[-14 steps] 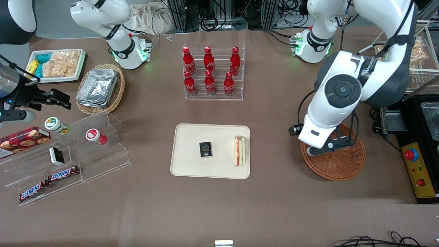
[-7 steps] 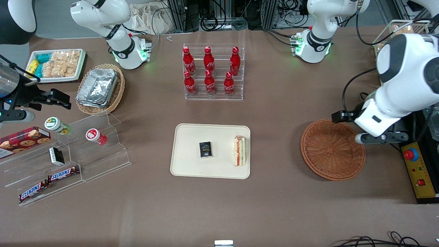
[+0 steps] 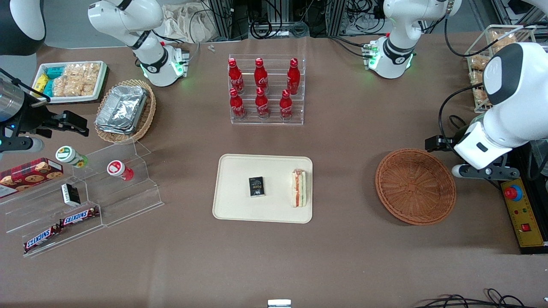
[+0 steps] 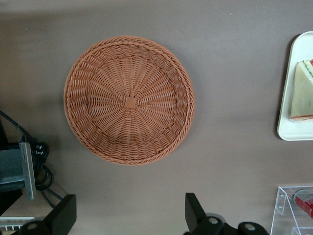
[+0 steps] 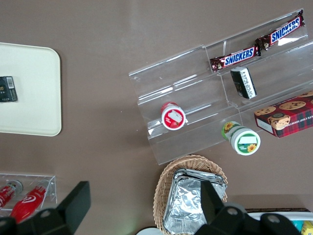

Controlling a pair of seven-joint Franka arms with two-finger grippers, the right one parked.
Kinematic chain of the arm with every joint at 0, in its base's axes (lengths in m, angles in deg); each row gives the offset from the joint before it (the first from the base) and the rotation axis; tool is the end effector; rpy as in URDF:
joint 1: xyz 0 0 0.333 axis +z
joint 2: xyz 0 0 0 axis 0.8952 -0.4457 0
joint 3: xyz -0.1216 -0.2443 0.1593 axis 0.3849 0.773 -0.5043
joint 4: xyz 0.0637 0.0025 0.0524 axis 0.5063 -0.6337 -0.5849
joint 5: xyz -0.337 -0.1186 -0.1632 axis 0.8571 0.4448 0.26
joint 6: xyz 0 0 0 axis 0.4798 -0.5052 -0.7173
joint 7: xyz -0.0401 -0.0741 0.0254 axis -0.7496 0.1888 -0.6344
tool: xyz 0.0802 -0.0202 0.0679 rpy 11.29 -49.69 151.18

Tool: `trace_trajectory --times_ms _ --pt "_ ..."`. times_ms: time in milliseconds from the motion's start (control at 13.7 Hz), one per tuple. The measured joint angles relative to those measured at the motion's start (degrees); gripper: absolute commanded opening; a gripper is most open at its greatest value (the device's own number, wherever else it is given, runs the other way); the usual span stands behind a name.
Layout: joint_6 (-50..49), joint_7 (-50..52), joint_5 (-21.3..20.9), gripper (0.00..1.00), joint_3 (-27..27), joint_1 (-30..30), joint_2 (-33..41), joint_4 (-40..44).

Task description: Place sandwich from basket to tray

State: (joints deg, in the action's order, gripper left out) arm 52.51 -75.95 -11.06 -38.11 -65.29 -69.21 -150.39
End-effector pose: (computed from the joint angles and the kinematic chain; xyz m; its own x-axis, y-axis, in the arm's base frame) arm 0.5981 -0.0623 0.5106 0.9901 -0.0820 -0.1141 -0.0821 -0.9966 0.0038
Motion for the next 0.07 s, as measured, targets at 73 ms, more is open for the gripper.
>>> trace_trajectory --times_ms 73 --pt "-1.02 0.00 0.00 1.00 0.05 -0.06 -0.79 1.35"
